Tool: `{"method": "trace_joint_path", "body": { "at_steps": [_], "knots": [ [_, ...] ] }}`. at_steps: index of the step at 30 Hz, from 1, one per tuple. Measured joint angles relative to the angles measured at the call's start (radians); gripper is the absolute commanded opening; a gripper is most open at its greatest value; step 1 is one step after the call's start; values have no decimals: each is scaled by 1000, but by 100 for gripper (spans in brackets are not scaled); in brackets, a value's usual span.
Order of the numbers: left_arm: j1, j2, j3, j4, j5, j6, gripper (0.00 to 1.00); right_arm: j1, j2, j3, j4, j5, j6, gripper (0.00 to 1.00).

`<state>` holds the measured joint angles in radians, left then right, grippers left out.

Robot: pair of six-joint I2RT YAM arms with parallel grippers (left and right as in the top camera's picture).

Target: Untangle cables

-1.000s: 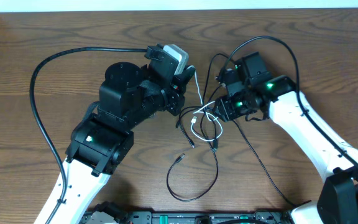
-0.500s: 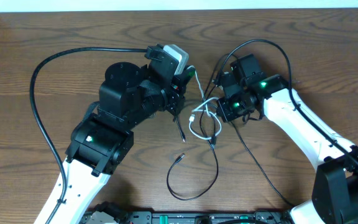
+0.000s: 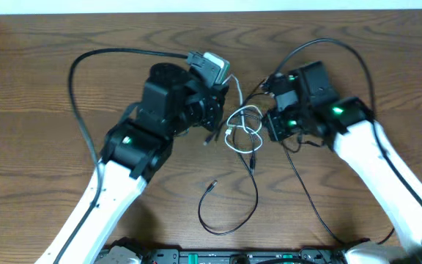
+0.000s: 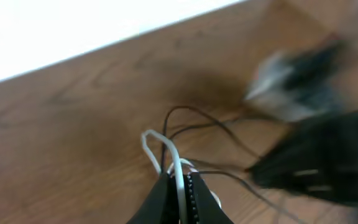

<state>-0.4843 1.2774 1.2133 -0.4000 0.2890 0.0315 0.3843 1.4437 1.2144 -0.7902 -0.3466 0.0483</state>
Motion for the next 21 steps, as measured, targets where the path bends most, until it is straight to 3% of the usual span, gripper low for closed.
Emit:
{"method": "trace_joint_path", "body": {
  "at_steps": [4,9,18,19,20,21],
  "knots": [
    [0,75,0,-1,-5,1,8,-71,-159,0,-24,-4,17,1],
    [0,127,0,-2,-8,7,8,-274,-328,0,-43,-9,43,1],
    [11,134,0,-5,-33,23,8,-558,-430,0,-92,-5,54,1],
    [13,134,0,-5,-33,24,8,-570,-419,0,-100,-6,50,9],
    [14,134,0,-5,-34,25,8,-574,-408,0,-105,-6,48,42],
    [15,134,0,-5,-34,26,8,-577,-391,0,-109,-7,44,65]
  ]
}}
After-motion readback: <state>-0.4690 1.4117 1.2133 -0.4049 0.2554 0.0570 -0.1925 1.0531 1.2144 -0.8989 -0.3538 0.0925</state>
